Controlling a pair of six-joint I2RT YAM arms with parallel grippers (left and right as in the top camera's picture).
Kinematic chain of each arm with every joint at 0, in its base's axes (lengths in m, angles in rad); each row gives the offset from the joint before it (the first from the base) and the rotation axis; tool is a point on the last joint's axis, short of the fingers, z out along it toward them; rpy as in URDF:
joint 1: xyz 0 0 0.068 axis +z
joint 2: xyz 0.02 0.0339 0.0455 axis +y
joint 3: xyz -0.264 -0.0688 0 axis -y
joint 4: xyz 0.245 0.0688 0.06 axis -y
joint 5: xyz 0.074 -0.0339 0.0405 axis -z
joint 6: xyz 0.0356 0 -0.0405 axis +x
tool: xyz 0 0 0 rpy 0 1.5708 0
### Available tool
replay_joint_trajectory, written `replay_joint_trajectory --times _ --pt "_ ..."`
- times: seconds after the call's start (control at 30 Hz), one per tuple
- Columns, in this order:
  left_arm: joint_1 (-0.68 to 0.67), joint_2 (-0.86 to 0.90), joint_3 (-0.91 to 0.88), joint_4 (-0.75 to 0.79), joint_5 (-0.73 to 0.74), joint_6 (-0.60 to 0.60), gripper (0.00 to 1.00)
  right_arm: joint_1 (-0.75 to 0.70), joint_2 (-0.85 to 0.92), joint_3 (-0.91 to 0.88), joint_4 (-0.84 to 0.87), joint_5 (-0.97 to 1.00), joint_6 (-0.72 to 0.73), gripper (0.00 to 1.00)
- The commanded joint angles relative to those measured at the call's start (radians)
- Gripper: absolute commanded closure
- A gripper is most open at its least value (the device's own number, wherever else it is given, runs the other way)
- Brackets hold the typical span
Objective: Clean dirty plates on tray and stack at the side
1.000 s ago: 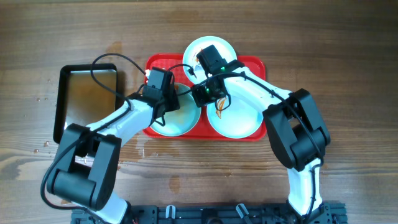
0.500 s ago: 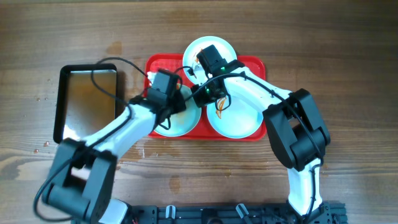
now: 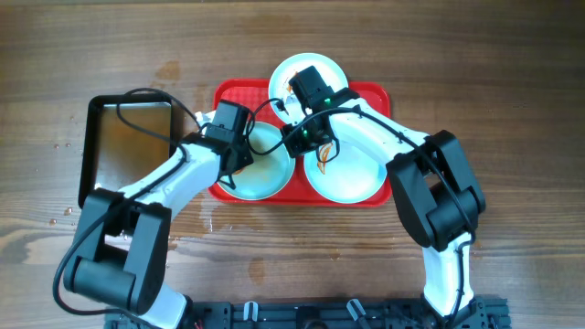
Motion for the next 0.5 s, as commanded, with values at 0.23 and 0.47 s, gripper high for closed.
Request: replay_joint_trajectory --times 0.23,0.47 --pt "-0.011 -0.103 -0.024 0.019 0.247 -0.003 0.96 0.005 0.022 -0.011 -0.005 -0.031 -0.037 0.96" --pt "-0.017 0.043 -0.027 0.006 0.216 -0.006 0.96 0.005 0.022 -0.011 -0.006 -0.031 -0.036 0.96"
